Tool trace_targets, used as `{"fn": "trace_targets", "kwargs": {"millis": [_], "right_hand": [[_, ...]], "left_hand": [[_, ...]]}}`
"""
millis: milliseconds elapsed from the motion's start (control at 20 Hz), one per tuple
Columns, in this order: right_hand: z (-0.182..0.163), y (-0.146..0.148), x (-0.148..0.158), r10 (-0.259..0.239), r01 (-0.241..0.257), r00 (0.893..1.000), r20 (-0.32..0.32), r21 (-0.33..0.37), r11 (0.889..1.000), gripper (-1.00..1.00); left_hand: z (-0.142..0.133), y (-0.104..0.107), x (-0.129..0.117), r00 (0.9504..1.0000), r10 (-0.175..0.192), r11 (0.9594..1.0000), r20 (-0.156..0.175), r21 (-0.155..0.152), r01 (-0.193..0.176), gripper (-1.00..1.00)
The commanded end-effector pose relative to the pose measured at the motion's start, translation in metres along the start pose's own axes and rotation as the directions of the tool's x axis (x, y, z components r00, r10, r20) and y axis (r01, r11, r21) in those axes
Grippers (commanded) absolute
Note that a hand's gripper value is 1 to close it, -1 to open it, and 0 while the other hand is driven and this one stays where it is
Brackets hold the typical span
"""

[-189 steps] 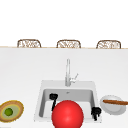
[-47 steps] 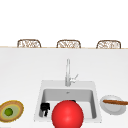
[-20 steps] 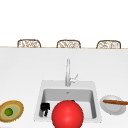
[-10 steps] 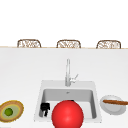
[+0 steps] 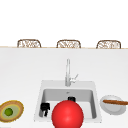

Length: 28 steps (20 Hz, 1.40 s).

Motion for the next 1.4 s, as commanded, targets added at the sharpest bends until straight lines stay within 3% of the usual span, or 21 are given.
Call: {"fn": "trace_targets", "kwargs": {"millis": [0, 250, 700, 1350], "right_hand": [[0.015, -0.017, -0.018, -0.031, 0.033, 0.999, 0.042, -0.041, 0.999, 1.00], [0.038, -0.041, -0.035, -0.061, 0.063, 0.996, 0.063, -0.035, 0.997, 1.00], [0.088, -0.078, -0.075, -0.053, 0.055, 0.997, 0.057, -0.029, 0.998, 1.00], [0.162, -0.090, -0.127, -0.004, 0.006, 0.998, 0.063, -0.036, 0.999, 1.00]], "left_hand": [[0.000, 0.000, 0.000, 1.0000, 0.000, 1.0000, 0.000, 0.000, 0.000, 0.00], [0.000, 0.000, 0.000, 1.0000, 0.000, 1.0000, 0.000, 0.000, 0.000, 0.00], [0.000, 0.000, 0.000, 1.0000, 0.000, 1.0000, 0.000, 0.000, 0.000, 0.00], [0.000, 0.000, 0.000, 1.0000, 0.000, 1.0000, 0.000, 0.000, 0.000, 0.00]]}}
